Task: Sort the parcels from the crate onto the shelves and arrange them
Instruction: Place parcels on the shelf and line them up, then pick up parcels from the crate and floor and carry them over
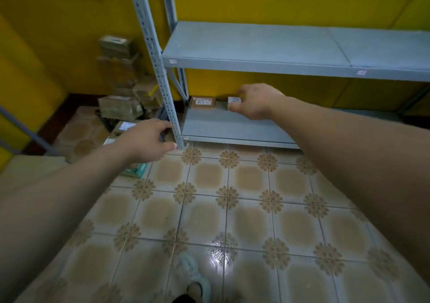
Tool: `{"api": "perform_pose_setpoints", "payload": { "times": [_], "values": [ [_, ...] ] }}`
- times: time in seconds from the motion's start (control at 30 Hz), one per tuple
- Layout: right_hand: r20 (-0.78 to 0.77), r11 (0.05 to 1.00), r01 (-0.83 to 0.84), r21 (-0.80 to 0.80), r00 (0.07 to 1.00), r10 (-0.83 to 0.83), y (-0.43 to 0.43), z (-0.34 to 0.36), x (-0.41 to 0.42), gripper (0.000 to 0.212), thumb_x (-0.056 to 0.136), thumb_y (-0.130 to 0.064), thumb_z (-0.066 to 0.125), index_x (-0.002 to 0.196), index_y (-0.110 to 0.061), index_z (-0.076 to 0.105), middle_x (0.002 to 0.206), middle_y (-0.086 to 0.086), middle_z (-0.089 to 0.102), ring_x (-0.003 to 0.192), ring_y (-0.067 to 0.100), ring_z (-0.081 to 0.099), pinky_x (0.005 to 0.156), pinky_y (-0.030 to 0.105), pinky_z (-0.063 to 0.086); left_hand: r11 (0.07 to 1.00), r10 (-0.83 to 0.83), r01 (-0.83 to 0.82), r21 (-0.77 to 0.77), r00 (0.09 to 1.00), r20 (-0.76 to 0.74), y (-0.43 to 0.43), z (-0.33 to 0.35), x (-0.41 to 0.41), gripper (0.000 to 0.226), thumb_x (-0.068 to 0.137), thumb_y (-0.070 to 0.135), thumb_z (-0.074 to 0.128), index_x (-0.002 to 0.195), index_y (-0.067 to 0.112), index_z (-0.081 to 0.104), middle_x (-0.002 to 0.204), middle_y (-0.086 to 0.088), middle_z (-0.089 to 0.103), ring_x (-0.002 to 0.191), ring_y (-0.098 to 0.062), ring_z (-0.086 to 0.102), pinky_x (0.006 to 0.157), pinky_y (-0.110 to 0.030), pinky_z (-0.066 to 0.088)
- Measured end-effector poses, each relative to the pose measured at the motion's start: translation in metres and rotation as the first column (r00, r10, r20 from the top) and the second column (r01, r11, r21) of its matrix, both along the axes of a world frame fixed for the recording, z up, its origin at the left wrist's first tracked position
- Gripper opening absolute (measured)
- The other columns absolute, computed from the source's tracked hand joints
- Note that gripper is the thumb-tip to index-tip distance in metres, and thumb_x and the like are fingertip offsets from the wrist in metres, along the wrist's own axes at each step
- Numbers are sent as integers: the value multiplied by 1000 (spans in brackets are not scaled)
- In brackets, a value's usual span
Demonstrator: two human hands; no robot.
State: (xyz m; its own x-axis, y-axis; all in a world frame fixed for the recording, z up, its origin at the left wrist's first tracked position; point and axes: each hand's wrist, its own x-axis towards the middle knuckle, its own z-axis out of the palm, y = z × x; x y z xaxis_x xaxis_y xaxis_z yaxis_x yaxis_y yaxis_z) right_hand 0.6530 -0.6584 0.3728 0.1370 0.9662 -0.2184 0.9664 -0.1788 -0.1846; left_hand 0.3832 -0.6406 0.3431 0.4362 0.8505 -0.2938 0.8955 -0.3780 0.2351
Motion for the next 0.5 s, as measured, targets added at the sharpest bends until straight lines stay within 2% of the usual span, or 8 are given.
{"api": "perform_pose_setpoints", "payload": {
  "times": [0.13,0.33,0.5],
  "values": [
    [20,994,-100,38,995,99,-35,43,-44,73,96,-62,47,153,-18,34,155,8,40,140,31,38,110,44,36,998,45,-47,36,997,66,-47,41,-29,66,91,46,61,148,25,35,151,-2,38,134,-23,42,108,-43,39],
    [60,984,-167,70,985,163,-57,79,-123,70,96,-59,48,152,-18,36,151,9,45,133,29,47,106,43,41,994,16,-25,110,996,89,-73,79,-84,66,91,46,61,147,24,37,151,-1,39,135,-21,40,107,-40,39],
    [18,971,-206,124,979,205,-40,95,-212,72,96,-62,48,153,-20,35,153,8,43,135,29,46,105,41,42,997,47,-55,62,990,133,-71,95,-158,62,92,47,60,146,27,38,151,2,39,133,-19,43,104,-35,41]
  ]
}}
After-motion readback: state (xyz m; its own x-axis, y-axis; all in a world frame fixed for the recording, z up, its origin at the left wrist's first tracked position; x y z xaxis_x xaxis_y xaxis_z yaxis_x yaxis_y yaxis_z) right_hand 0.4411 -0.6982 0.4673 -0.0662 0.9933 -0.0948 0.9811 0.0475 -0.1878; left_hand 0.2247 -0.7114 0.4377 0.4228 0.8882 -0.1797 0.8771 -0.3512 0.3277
